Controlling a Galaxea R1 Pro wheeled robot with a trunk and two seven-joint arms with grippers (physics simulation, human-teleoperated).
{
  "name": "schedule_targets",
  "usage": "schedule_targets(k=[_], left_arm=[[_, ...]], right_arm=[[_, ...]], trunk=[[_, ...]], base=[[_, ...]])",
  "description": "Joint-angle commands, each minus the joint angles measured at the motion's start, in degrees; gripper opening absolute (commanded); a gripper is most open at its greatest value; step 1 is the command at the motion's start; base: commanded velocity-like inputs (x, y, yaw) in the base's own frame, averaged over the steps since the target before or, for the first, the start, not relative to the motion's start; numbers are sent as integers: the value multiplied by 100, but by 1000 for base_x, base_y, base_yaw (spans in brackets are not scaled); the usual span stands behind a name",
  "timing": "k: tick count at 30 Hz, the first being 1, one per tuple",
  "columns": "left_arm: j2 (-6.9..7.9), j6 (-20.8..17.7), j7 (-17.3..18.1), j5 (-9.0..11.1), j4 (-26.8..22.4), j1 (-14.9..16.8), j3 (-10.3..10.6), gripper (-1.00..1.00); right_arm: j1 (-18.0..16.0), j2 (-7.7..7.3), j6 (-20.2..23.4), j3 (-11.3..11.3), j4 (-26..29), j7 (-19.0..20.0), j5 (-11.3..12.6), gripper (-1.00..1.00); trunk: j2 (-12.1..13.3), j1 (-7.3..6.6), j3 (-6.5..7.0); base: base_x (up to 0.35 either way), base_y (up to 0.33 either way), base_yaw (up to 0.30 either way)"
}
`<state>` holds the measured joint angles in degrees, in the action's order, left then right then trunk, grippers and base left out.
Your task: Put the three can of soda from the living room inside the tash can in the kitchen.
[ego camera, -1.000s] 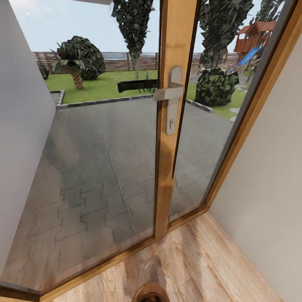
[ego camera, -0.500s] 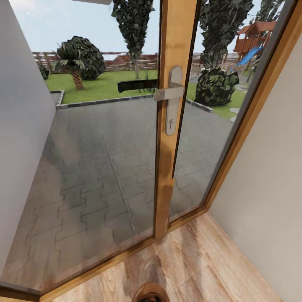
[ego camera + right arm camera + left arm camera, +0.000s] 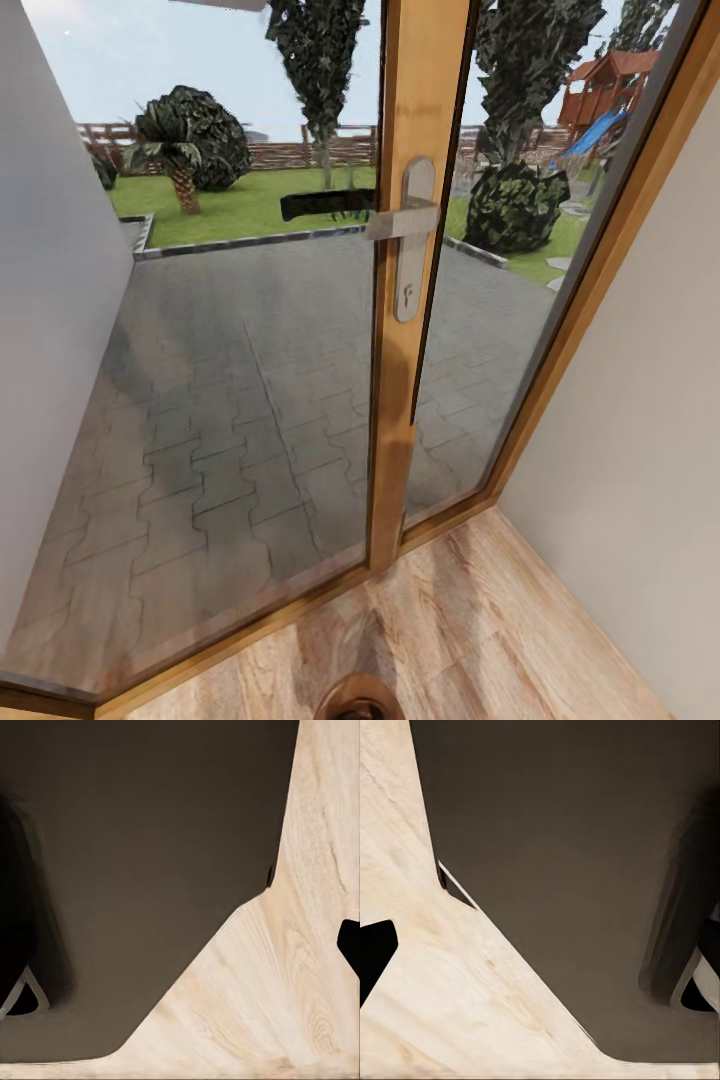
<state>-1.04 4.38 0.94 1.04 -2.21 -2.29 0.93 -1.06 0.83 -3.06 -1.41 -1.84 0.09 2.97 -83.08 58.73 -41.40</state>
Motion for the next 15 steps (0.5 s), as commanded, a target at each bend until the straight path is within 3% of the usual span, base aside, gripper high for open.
schedule_targets(k=[1,6,15], left_arm=[[3,-3,1,2,33,3,-5,100],[134,-13,-6,44,8,1,-47,100],[127,-16,2,42,-87,1,-58,100]], right_arm=[[25,0,3,3,-33,0,5,100],[1,15,6,18,66,-13,44,100],[0,22,64,16,175,-45,30,100]], trunk=[[0,0,0],[0,0,0],[0,0,0]], base=[[0,0,0],[0,0,0],[0,0,0]])
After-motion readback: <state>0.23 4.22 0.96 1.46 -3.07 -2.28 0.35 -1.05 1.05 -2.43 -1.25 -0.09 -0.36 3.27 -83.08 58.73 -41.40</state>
